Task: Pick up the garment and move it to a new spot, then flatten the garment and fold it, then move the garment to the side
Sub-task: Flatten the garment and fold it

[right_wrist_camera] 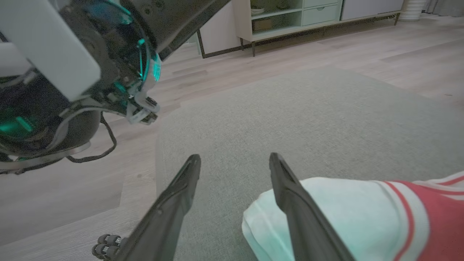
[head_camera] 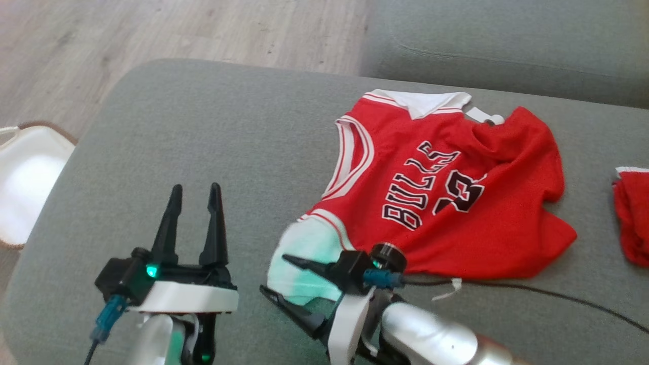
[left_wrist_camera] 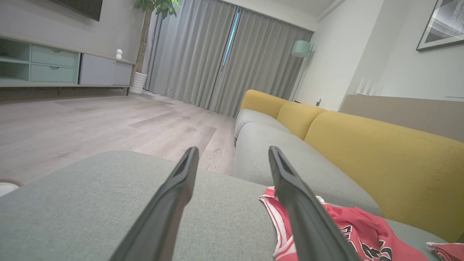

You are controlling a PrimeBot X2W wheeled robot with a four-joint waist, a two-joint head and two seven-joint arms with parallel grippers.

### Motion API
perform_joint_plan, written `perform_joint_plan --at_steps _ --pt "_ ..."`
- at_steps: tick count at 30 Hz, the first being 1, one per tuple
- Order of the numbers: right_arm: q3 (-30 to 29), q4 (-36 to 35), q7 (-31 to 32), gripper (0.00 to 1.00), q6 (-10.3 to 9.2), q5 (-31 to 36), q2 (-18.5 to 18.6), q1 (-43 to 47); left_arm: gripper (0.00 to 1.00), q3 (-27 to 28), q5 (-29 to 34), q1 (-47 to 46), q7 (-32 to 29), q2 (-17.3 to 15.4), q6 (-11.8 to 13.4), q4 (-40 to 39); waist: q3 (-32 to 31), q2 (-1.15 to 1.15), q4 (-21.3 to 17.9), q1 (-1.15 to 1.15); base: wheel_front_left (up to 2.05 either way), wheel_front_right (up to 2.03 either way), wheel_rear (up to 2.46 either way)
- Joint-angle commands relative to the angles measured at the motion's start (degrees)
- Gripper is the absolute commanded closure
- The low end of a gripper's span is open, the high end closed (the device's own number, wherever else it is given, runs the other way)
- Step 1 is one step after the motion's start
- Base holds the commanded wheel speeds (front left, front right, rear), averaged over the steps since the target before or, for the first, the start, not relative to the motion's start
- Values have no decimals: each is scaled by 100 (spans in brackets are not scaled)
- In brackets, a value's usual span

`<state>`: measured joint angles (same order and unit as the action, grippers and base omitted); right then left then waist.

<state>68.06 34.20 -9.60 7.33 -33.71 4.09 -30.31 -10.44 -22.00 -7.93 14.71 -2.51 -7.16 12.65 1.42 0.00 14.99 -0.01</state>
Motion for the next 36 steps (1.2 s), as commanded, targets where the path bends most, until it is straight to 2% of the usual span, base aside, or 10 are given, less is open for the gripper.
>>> perform_joint_plan --at_steps 1,5,8,13,14,17,19,24,30,36 --pt "-78 -144 -89 0 16 -39 -119 -227 0 258 85 -153 29 -38 -33 -203 -17 0 -69 1 0 0 0" --pt "-535 74 -290 0 16 -11 -118 -350 0 316 113 -128 29 -41 -33 -256 -32 0 -245 1 0 0 0" --pt "-1307 259 -451 0 16 142 11 -372 0 337 114 -123 29 -40 -33 -327 -30 0 -406 1 0 0 0" --pt "-3216 332 -534 0 16 782 356 -152 0 402 108 -112 29 -39 -33 -452 11 0 -728 1 0 0 0" --pt "-3999 147 -537 0 16 1196 440 101 0 411 101 -117 29 -39 -33 -481 41 0 -856 1 0 0 0" --pt "-5027 -184 -538 0 16 1697 352 635 0 410 82 -144 29 -38 -33 -489 83 0 -1031 1 0 0 0" --pt "-5495 -420 -539 0 16 1972 235 1015 0 393 63 -175 29 -38 -33 -482 116 0 -1121 1 0 0 0" --pt "-5882 -863 -539 0 16 2431 -11 1666 0 356 44 -237 29 -38 -33 -412 231 0 -1368 1 0 0 0" --pt "-6059 -1314 -539 0 16 2524 -107 1724 0 297 178 -549 29 -56 -33 -29 476 0 -1636 1 0 0 0" --pt "-6183 -1603 -539 0 16 2474 -119 1656 0 153 481 -1436 -133 -247 24 1171 865 0 -1868 1 0 0 0"
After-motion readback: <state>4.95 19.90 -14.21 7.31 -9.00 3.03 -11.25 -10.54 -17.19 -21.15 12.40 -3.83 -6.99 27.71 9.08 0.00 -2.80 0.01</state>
